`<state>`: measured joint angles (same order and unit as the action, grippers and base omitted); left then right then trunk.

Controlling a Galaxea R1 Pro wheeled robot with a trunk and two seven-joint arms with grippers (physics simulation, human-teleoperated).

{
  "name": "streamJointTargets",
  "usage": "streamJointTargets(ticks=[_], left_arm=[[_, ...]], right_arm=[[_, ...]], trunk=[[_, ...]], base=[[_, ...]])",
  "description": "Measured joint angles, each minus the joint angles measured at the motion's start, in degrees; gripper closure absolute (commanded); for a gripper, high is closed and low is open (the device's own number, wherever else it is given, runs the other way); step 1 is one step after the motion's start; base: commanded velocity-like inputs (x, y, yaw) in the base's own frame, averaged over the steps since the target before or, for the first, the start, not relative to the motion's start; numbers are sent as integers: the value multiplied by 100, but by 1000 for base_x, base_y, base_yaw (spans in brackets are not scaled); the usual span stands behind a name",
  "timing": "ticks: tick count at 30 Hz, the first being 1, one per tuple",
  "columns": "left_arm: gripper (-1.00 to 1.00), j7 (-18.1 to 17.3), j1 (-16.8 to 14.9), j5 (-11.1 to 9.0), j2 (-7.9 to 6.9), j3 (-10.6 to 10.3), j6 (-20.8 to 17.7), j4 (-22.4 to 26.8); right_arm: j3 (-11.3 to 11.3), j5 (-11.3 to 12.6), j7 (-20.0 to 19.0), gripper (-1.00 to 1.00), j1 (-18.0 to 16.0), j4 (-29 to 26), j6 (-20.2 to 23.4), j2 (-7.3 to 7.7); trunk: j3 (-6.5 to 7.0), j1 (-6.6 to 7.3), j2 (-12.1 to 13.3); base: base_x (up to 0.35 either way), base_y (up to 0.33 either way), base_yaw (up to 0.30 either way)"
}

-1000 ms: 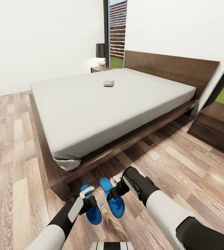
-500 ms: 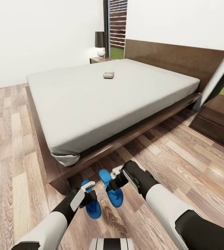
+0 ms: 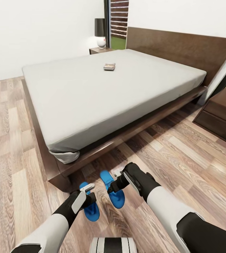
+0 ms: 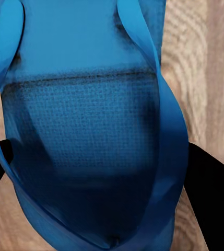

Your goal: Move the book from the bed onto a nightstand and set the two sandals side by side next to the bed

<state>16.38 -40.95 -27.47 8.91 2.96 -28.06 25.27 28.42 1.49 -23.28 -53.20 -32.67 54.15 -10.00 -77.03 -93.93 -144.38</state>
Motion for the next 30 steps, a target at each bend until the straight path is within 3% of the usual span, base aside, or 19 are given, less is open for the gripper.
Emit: streamJointTargets(ticks=[15, 24, 27, 30], left_arm=[[100, -6, 0, -28, 8, 2, 33, 0], [100, -105, 37, -4, -54, -11, 39, 0], [100, -111, 52, -31, -59, -205, 58, 0], [100, -57, 54, -66, -64, -272, 95, 54]], right_arm=[[6, -4, -2, 100, 59, -8, -440, 0], [7, -3, 6, 100, 59, -9, -462, 0], [8, -6, 7, 100, 61, -9, -468, 0], [7, -4, 2, 100, 63, -9, -473, 0]], trunk=[[-324, -39, -20], [-324, -36, -21], [-324, -37, -21], [-324, -38, -21]], base=[[0, 0, 53], [68, -19, 6], [107, -33, 0], [29, -9, 0]])
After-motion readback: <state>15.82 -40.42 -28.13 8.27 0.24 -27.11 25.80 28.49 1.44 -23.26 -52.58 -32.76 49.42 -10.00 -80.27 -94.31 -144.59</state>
